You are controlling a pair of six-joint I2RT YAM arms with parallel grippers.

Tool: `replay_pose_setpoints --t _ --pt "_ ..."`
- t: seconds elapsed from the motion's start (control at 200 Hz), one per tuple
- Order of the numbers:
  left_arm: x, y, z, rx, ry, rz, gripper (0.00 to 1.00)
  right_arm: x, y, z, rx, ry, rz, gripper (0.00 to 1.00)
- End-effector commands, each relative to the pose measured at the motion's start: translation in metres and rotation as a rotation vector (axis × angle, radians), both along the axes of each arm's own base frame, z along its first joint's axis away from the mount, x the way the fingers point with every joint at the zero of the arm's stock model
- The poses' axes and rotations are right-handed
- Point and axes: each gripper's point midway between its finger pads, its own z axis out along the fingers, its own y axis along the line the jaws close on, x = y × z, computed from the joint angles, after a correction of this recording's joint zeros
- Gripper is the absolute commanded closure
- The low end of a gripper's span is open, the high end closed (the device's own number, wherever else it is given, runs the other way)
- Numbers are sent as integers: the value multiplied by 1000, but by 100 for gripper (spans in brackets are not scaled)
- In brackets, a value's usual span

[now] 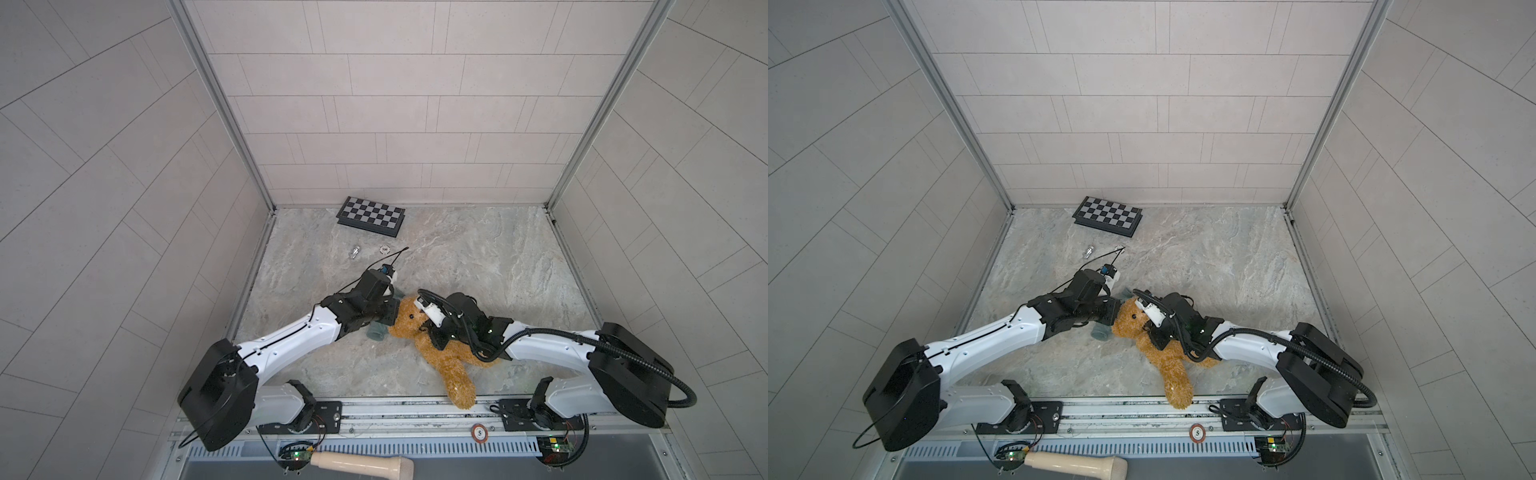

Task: Dress the teddy bear
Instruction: 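Pull the sweater neck over the bear's head with the left gripper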

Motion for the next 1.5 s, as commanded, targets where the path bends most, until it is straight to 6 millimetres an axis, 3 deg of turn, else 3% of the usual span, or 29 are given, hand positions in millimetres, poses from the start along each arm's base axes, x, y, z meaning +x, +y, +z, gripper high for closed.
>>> replay_pose_setpoints --t 0.0,0.355,0.526,0.681,0.846,1.126,1.342,1.497 --pt "2 -19 27 -91 -39 -54 100 1 3 1 -2 -22 8 100" --pt "-20 -49 40 -231 60 -161 100 -4 8 -2 27 -46 57 100" --pt "-21 -58 39 -224 101 -172 100 -11 12 15 85 -125 112 100" --pt "-24 -73 62 -309 118 -207 100 -15 8 35 148 -243 120 100" --pt "-38 -70 81 -352 137 -236 100 -13 -4 65 196 -376 87 100" --pt "-60 -68 120 -454 126 -304 100 1 -15 77 196 -470 -2 100" --pt "-68 -73 133 -497 161 -342 100 -7 -16 94 225 -587 4 100" --pt "-62 -63 129 -384 139 -310 100 -14 -18 115 275 -658 22 100"
